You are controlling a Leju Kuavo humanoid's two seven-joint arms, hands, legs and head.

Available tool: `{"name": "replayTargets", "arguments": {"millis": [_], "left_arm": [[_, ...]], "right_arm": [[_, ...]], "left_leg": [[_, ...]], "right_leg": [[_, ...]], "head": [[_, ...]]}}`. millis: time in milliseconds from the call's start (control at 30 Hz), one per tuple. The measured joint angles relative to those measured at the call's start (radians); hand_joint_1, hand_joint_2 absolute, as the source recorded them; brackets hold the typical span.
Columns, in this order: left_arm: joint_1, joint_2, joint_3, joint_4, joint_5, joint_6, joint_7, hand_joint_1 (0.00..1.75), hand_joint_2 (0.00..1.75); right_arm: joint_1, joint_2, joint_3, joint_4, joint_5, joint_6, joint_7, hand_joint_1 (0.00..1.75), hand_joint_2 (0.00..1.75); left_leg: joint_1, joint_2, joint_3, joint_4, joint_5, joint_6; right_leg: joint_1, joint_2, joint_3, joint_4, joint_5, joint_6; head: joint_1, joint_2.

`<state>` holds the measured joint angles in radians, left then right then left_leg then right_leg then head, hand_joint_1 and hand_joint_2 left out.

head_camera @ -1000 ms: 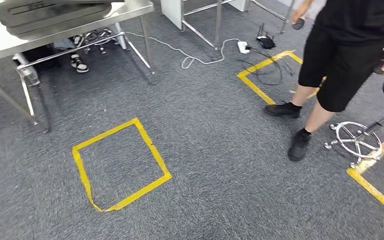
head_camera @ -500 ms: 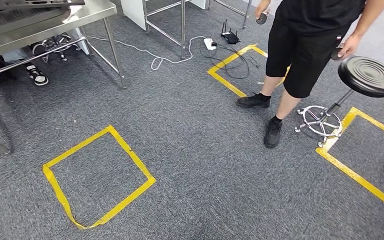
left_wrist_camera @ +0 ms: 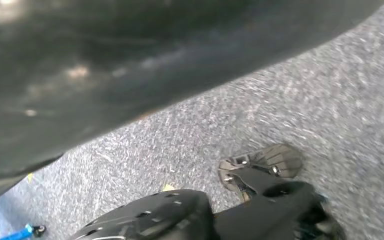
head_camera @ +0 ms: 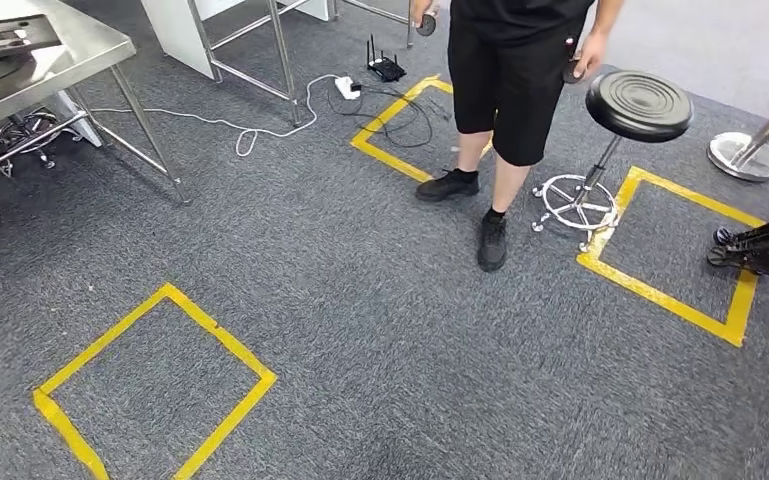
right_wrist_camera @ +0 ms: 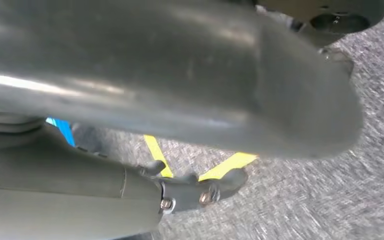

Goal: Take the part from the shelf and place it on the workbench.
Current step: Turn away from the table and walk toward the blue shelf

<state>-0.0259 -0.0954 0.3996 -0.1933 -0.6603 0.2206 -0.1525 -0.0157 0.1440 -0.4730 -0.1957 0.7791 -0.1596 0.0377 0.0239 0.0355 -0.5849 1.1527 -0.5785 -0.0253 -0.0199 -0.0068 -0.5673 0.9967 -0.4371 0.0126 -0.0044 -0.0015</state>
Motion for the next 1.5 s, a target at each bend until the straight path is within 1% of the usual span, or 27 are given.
{"name": "replayTargets", "arguments": {"millis": [67,100,133,167,233,300,367,400,467,533,600,633,700,767,800,867,900,967,1033,1067,1100,1167,1233,1300,1367,1433,1500], "left_arm": [[0.003,0.0,0.001,0.001,0.0,0.0,0.0,0.0,0.0],[0.004,0.0,0.001,0.001,0.0,0.0,0.0,0.0,0.0],[0.005,0.0,0.002,0.001,0.0,0.0,0.0,0.0,0.0],[0.006,0.0,0.002,0.001,0.0,0.0,-0.001,0.0,0.0],[0.006,0.001,0.003,0.002,0.0,0.0,-0.002,0.0,0.0],[0.004,0.001,0.004,0.003,0.0,-0.001,-0.003,0.0,0.0],[0.001,0.0,0.004,0.002,0.0,0.0,-0.004,0.0,0.0],[0.0,0.0,0.005,0.002,0.0,0.0,-0.004,0.0,0.0],[0.001,0.0,0.007,0.001,-0.001,0.0,-0.005,0.0,0.0],[0.003,0.0,0.009,0.001,-0.002,0.001,-0.005,0.0,0.0],[0.005,0.0,0.01,0.001,-0.002,0.001,-0.005,0.0,0.0],[0.004,0.0,0.011,0.001,-0.002,0.001,-0.005,0.0,0.0],[0.003,-0.001,0.011,0.001,-0.003,0.001,-0.005,0.0,0.0],[0.003,-0.001,0.011,0.001,-0.005,0.001,-0.006,0.0,0.0],[0.003,-0.001,0.011,0.001,-0.006,0.001,-0.006,0.0,0.0],[0.001,-0.001,0.011,0.001,-0.011,0.001,-0.006,0.0,0.0],[0.0,-0.002,0.011,0.0,-0.013,0.001,-0.007,0.0,0.0],[0.0,-0.002,0.011,0.0,-0.016,0.001,-0.011,0.0,0.0],[0.003,-0.001,0.012,0.001,-0.018,0.001,-0.015,0.0,0.0],[0.005,-0.001,0.012,0.001,-0.019,0.001,-0.017,0.0,0.0],[0.006,-0.001,0.012,0.001,-0.019,0.001,-0.018,0.0,0.0],[0.006,0.0,0.012,0.001,-0.02,0.001,-0.021,0.0,0.0],[0.006,0.001,0.012,0.002,-0.021,0.001,-0.022,0.0,0.0],[0.005,0.001,0.012,0.003,-0.021,0.0,-0.023,0.0,0.0],[0.002,0.002,0.012,0.003,-0.023,0.0,-0.023,0.0,0.0],[0.001,0.003,0.013,0.002,-0.026,-0.002,-0.021,0.0,0.0],[0.002,0.004,0.013,0.001,-0.029,-0.004,-0.018,0.0,0.0]], "right_arm": [[0.0,0.001,0.0,0.0,0.001,0.0,0.0,0.0,0.0],[0.001,0.002,0.0,0.0,0.002,0.001,0.0,0.0,0.0],[0.001,0.002,0.0,0.0,0.002,0.001,0.0,0.0,0.0],[0.002,0.002,0.0,0.0,0.002,0.001,0.0,0.0,0.0],[0.002,0.001,0.0,0.0,0.002,0.002,0.0,0.0,0.0],[0.003,0.001,0.0,0.0,0.002,0.002,0.001,0.0,0.0],[0.005,0.001,-0.001,0.0,0.003,0.002,0.002,0.0,0.0],[0.005,0.001,-0.001,0.0,0.003,0.001,0.002,0.0,0.0],[0.004,0.001,-0.003,0.0,0.003,0.001,0.003,0.0,0.0],[0.0,0.001,-0.005,0.0,0.003,0.001,0.004,0.0,0.0],[0.0,0.002,-0.007,0.0,0.003,0.001,0.005,0.0,0.0],[0.001,0.003,-0.008,0.0,0.003,0.001,0.005,0.0,0.0],[0.002,0.002,-0.012,0.0,0.003,0.002,0.005,0.0,0.0],[-0.003,0.001,-0.014,0.0,0.004,0.002,0.005,0.0,0.0],[-0.005,0.001,-0.014,0.0,0.005,0.002,0.005,0.0,0.0],[-0.006,0.001,-0.015,0.0,0.007,0.002,0.005,0.0,0.0],[-0.005,0.0,-0.016,0.0,0.008,0.002,0.005,0.0,0.0],[-0.003,0.0,-0.016,0.0,0.011,0.002,0.006,0.0,0.0],[-0.003,0.002,-0.016,0.0,0.014,0.002,0.004,0.0,0.0],[-0.004,0.003,-0.016,0.0,0.016,0.002,0.004,0.0,0.0],[-0.003,0.003,-0.016,0.0,0.016,0.002,0.003,0.0,0.0],[-0.002,0.003,-0.017,0.0,0.018,0.002,0.001,0.0,0.0],[-0.002,0.003,-0.017,0.0,0.019,0.003,-0.001,0.0,0.0],[-0.003,0.003,-0.017,0.0,0.021,0.003,-0.003,0.0,0.0],[-0.001,0.003,-0.017,0.0,0.023,0.003,-0.005,0.0,0.0],[0.002,0.003,-0.017,0.0,0.024,0.003,-0.005,0.0,0.0],[0.0,0.003,-0.017,0.0,0.026,0.003,-0.005,0.0,0.0]], "left_leg": [[0.0,-0.033,-0.063,0.127,-0.055,-0.002],[-0.001,-0.038,-0.082,0.156,-0.056,-0.003],[0.0,-0.04,-0.083,0.145,-0.035,-0.003],[0.002,-0.043,-0.066,0.097,0.002,-0.003],[0.01,-0.081,-0.013,-0.036,0.073,-0.005],[0.012,-0.108,0.01,-0.1,0.094,-0.001],[0.007,-0.093,0.009,-0.103,0.094,0.013],[0.006,-0.083,0.009,-0.104,0.096,0.021],[0.006,-0.06,0.009,-0.108,0.099,0.035],[0.003,-0.032,0.008,-0.108,0.098,0.043],[0.0,-0.002,0.008,-0.108,0.096,0.045],[0.0,0.012,0.008,-0.108,0.095,0.045],[-0.001,0.036,0.011,-0.108,0.093,0.043],[-0.006,0.056,0.017,-0.108,0.086,0.033],[-0.008,0.067,0.023,-0.109,0.082,0.026],[-0.006,0.089,0.036,-0.115,0.078,0.011],[-0.003,0.084,0.042,-0.115,0.075,0.005],[0.0,0.031,0.029,-0.068,0.04,-0.003],[0.0,-0.025,-0.026,0.053,-0.027,-0.004],[-0.001,-0.034,-0.058,0.113,-0.05,-0.005],[-0.001,-0.038,-0.078,0.146,-0.053,-0.005],[0.001,-0.043,-0.067,0.098,0.001,-0.005],[0.008,-0.079,-0.014,-0.033,0.073,-0.005],[0.009,-0.111,0.013,-0.102,0.096,0.0],[0.003,-0.1,0.013,-0.107,0.094,0.015],[0.001,-0.078,0.015,-0.111,0.097,0.032],[0.0,-0.051,0.017,-0.114,0.097,0.046]], "right_leg": [[0.001,0.027,0.001,0.001,0.0,-0.002],[0.002,0.042,0.003,0.001,-0.001,-0.003],[0.002,0.058,0.005,0.002,-0.001,-0.003],[0.001,0.074,0.007,0.003,-0.003,-0.002],[0.002,0.103,0.006,0.011,-0.008,0.006],[0.004,0.121,-0.006,0.019,-0.013,0.016],[0.002,0.134,-0.018,0.017,-0.011,0.026],[0.0,0.126,-0.023,0.02,-0.012,0.03],[0.003,0.078,-0.052,0.077,-0.039,0.03],[0.005,0.028,-0.123,0.213,-0.097,0.024],[0.004,0.017,-0.178,0.313,-0.128,0.027],[0.003,0.013,-0.174,0.304,-0.119,0.034],[0.006,-0.019,-0.102,0.172,-0.072,0.044],[0.013,-0.072,-0.037,0.052,-0.035,0.042],[0.017,-0.087,-0.025,0.028,-0.028,0.036],[0.022,-0.067,-0.025,0.021,-0.023,0.022],[0.018,-0.053,-0.02,0.015,-0.017,0.015],[0.007,-0.026,-0.006,0.003,-0.003,0.001],[0.005,0.003,-0.002,0.001,0.002,-0.005],[0.006,0.018,-0.001,0.001,0.002,-0.007],[0.007,0.035,0.0,0.002,0.001,-0.007],[0.006,0.069,0.004,0.004,0.0,-0.006],[0.007,0.099,0.004,0.011,-0.005,0.001],[0.007,0.12,-0.005,0.019,-0.009,0.012],[0.003,0.138,-0.017,0.017,-0.008,0.023],[0.003,0.109,-0.034,0.039,-0.018,0.03],[0.006,0.049,-0.085,0.135,-0.061,0.026]], "head": [[-0.003,0.0],[-0.004,0.0],[-0.004,0.0],[-0.004,0.0],[-0.005,0.0],[-0.004,0.0],[-0.002,0.0],[-0.002,0.0],[0.002,0.0],[0.006,0.0],[0.007,0.0],[0.008,0.0],[0.008,0.0],[0.01,0.0],[0.011,0.0],[0.014,0.0],[0.014,0.0],[0.008,0.0],[0.003,0.0],[0.001,0.0],[0.002,0.0],[0.001,0.0],[0.0,0.0],[0.001,0.0],[0.001,0.0],[0.002,0.0],[0.006,0.0]]}}
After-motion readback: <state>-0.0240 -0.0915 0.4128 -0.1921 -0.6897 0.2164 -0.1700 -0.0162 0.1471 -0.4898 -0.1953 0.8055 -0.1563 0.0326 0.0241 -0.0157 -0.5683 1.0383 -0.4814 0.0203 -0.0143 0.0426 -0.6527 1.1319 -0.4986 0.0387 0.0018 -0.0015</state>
